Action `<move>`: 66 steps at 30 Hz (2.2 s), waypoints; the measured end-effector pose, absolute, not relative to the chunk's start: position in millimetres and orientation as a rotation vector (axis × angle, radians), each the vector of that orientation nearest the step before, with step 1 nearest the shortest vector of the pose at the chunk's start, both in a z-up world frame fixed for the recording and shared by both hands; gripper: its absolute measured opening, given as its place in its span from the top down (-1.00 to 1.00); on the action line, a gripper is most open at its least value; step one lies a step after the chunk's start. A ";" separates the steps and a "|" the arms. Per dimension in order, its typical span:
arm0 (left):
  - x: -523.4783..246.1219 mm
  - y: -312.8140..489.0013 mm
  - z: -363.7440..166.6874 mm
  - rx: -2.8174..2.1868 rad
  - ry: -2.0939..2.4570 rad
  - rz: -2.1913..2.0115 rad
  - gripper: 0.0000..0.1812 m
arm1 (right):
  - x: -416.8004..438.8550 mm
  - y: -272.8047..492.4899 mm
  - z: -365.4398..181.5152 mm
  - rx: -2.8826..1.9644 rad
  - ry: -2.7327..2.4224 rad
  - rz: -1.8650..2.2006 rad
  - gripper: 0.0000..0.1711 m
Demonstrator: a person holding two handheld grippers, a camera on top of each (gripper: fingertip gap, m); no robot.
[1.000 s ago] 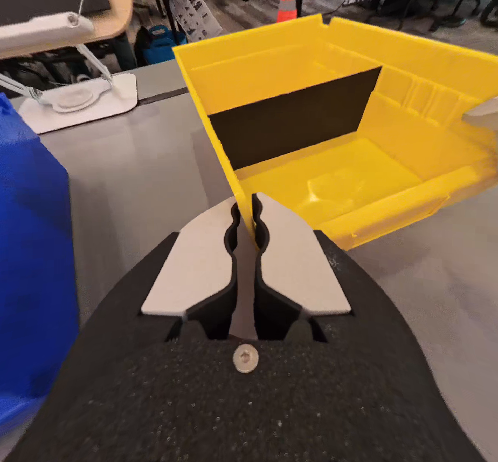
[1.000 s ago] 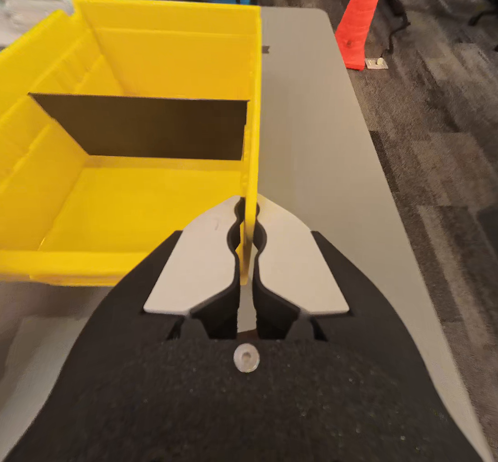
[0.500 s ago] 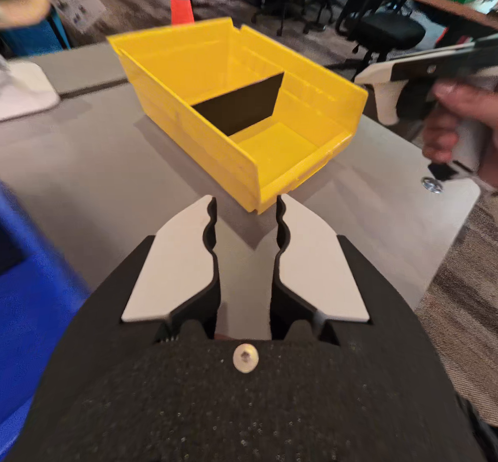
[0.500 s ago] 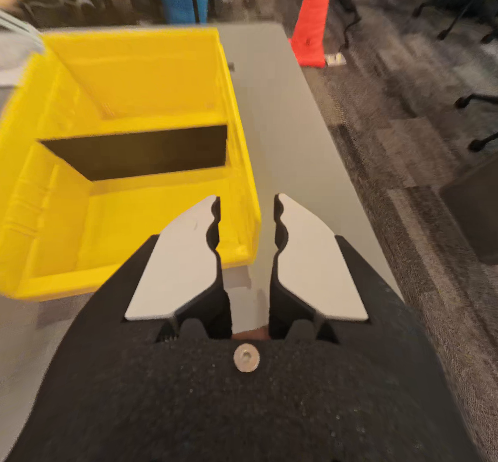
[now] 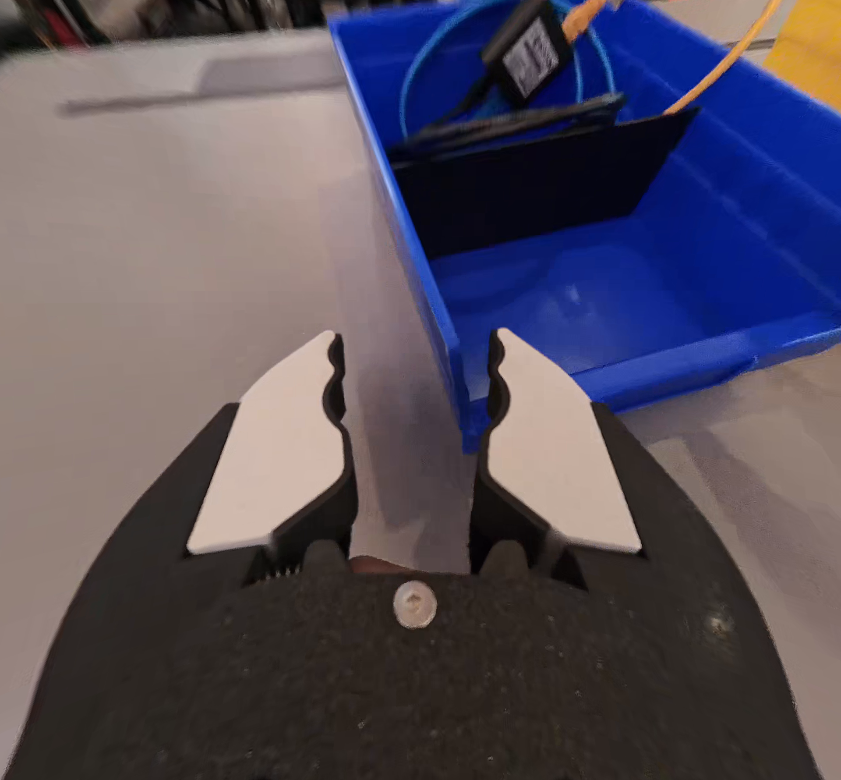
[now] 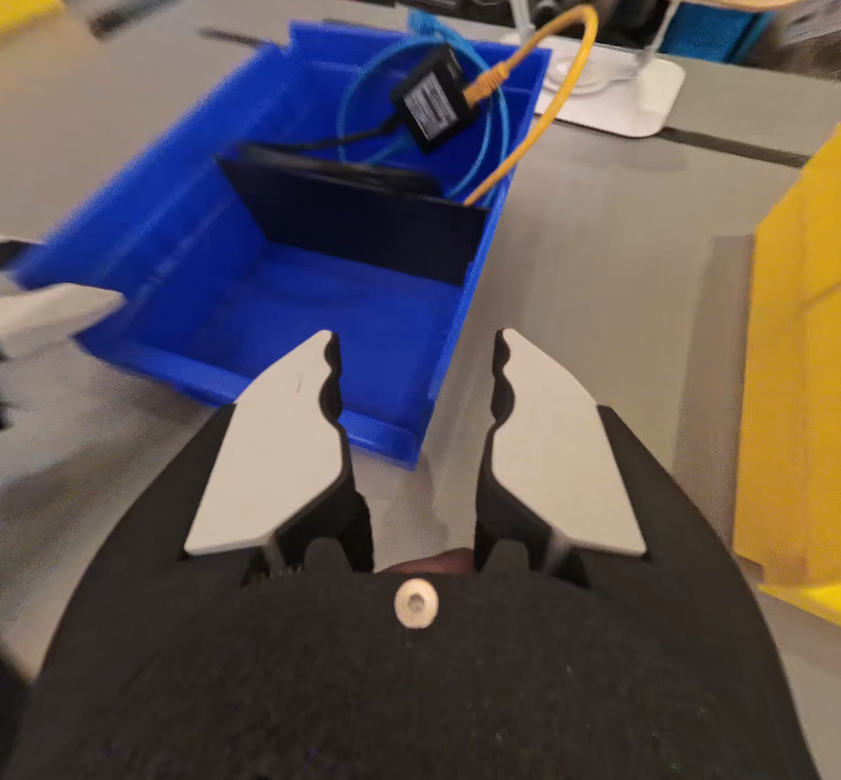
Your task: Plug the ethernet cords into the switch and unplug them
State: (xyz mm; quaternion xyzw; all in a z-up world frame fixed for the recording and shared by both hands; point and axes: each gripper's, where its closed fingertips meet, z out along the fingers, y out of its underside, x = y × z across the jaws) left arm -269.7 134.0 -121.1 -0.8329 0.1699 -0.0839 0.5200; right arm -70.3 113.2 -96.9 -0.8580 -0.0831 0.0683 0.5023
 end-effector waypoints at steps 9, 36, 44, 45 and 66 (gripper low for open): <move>-257.0 149.4 -130.7 -2.011 0.529 -0.302 0.91 | -68.7 119.5 -130.2 -2.102 0.029 -0.030 0.96; -499.8 196.6 -121.6 -2.044 0.226 -0.205 0.80 | -309.0 144.3 -123.0 -2.101 -0.386 0.483 0.83; -467.2 153.5 12.3 -1.693 0.228 -0.366 0.68 | -157.8 96.9 -101.9 -2.012 -0.399 0.495 0.75; -440.9 144.9 11.3 -1.698 0.278 -0.440 0.62 | -132.4 95.4 -106.6 -2.040 -0.346 0.410 0.75; -500.3 176.5 -108.8 -2.074 0.260 -0.057 0.42 | 0.7 18.9 -130.3 -1.929 0.058 0.316 0.61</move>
